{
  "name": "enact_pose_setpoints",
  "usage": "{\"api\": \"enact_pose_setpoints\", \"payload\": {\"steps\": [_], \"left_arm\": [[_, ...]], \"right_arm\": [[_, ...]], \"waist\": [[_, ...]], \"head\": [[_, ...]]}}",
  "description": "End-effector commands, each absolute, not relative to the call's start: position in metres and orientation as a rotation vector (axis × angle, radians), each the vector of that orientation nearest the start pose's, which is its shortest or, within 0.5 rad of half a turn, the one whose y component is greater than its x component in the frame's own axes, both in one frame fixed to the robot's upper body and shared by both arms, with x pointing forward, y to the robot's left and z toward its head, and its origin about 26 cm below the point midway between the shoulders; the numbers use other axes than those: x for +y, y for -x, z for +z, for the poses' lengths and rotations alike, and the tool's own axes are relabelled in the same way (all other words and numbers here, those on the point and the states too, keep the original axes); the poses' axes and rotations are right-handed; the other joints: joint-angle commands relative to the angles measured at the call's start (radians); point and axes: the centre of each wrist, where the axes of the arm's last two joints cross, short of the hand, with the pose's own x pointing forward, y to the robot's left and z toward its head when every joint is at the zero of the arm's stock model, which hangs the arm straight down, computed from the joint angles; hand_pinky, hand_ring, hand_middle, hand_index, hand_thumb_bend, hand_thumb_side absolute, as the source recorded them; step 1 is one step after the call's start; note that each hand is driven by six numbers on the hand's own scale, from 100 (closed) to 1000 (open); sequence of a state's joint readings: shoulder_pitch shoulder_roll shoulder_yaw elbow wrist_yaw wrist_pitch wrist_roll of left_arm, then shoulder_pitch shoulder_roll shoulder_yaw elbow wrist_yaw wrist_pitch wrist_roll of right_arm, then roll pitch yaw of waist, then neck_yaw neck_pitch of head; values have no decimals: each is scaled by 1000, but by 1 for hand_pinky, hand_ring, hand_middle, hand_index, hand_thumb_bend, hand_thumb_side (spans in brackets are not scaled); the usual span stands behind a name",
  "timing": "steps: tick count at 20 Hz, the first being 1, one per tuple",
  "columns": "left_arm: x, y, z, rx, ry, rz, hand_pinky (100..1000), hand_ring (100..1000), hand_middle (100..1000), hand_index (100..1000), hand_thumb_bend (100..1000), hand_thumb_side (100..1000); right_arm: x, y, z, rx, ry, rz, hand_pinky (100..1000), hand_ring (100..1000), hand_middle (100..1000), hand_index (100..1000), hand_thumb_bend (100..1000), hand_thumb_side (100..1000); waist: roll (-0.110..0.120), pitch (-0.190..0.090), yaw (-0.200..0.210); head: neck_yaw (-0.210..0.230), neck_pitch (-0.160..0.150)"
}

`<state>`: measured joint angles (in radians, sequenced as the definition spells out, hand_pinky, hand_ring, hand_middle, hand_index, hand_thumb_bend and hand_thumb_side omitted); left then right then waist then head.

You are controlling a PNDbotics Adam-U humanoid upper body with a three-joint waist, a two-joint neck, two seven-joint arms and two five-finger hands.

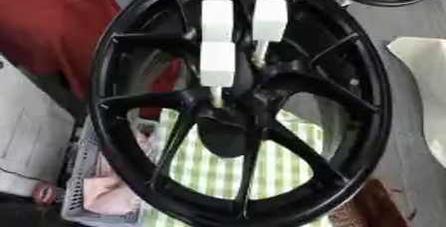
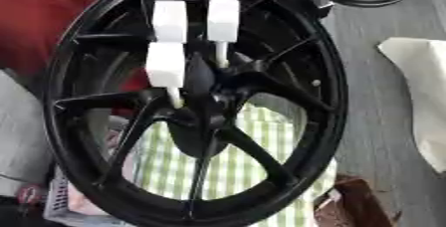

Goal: Pull the pin out of the wheel hub.

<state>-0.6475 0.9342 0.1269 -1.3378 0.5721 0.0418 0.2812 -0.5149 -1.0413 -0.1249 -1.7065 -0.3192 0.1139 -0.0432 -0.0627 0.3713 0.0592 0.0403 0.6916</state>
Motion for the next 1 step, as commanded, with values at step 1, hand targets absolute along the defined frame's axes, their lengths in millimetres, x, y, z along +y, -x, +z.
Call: {"api": "enact_pose_setpoints", "payload": {"steps": [1], "left_arm": [[453, -354, 334, -2134, -523, 174, 866, 739, 677, 830, 371, 719]], "right_arm": [[-384, -305, 364, -2170, 626, 509, 620, 593, 592, 731, 100, 501]], "waist": [[6, -27, 3]], "head": [[-6, -10]]}}
